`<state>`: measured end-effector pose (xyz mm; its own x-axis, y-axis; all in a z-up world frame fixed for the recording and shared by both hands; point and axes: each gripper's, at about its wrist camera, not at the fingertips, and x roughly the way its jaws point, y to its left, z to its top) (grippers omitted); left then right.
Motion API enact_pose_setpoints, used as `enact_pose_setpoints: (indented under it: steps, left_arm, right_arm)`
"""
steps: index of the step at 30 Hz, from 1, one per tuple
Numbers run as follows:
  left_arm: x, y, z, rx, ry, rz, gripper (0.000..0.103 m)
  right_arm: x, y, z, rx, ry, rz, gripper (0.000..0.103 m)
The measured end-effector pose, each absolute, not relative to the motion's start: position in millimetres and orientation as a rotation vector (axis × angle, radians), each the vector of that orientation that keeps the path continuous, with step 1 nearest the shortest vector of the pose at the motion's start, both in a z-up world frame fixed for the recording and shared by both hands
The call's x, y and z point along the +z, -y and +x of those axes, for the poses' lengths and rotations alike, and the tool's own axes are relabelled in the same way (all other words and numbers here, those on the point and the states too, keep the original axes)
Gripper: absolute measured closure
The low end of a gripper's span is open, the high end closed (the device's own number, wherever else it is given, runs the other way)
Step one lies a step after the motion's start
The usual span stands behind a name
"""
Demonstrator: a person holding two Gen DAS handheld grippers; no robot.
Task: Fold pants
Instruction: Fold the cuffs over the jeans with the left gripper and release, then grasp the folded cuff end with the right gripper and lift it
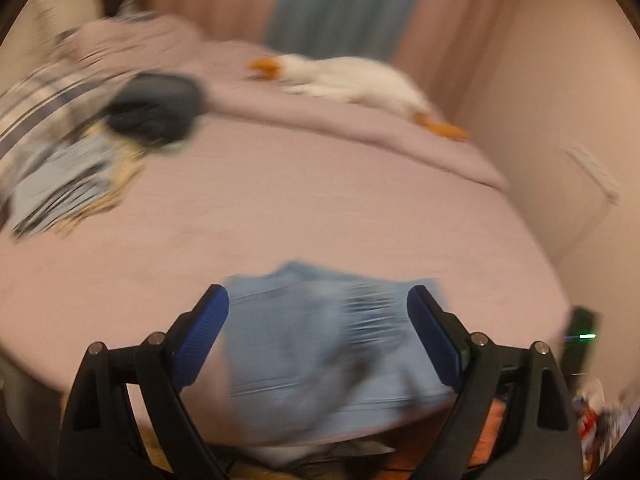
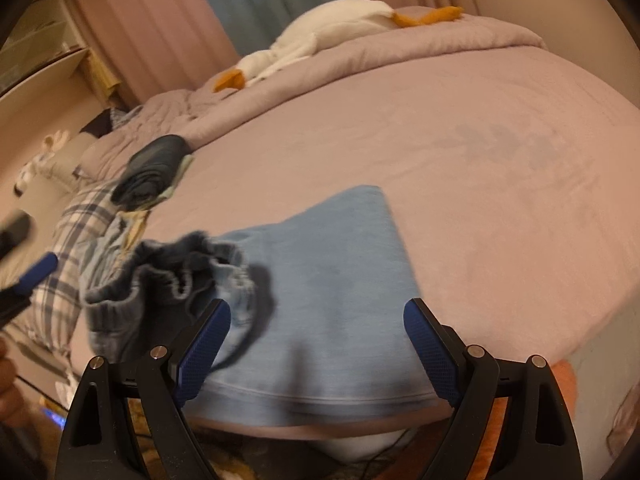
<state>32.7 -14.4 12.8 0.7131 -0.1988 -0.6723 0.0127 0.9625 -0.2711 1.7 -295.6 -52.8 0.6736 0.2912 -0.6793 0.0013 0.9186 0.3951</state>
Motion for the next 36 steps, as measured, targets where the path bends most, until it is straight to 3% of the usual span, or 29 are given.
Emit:
enact_pose_setpoints:
  steps: [5,15,16,17,18,20,25,32,33,35,36]
  left_arm:
    - [-25,-36,25,0.050,-0.857,-0.314,0.013]
    - [-46,-45,28,0.096,-0.893,-0.312,0.013]
    - [-49,-43,30,0.080,-0.902,-0.317,0.013]
    - [-48,-39,29,0.067,-0.909,-0.319,0.013]
    - [-49,-37,30,0.048,-0.916,-0.322,0.013]
    - [-49,-31,29,0.015,-0.915,-0.328,0.013]
    - [-66,-12,37,-0.067,-0.964,-0.339,0.013]
    - [-84,-1,44,-0.068,-1.056,-0.326,0.014]
    - [-83,-1,44,-0.069,-1.053,-0.329,0.014]
    - [-80,-3,42,-0.073,-1.042,-0.338,0.014]
    - [-79,-4,41,-0.077,-1.037,-0.344,0.014]
  right_arm:
    - [-47,262,14,0.355,-0.863,0.411,0.015]
    - [-42,188,41,0.648,-0.937,0.437,0.015]
    - [-45,184,45,0.622,-0.944,0.420,0.022]
    - [-48,181,46,0.595,-0.947,0.395,0.048]
    - [-51,178,49,0.560,-0.961,0.351,0.061]
    - [-48,185,49,0.501,-0.941,0.319,0.073]
    - [-43,222,50,0.393,-0.874,0.311,0.076]
    - [-86,222,57,0.275,-0.968,0.158,0.072]
    - [-82,221,56,0.260,-0.958,0.133,0.067]
    - [-73,221,53,0.196,-0.934,0.075,0.031]
    - [-71,227,52,0.182,-0.922,0.065,0.026]
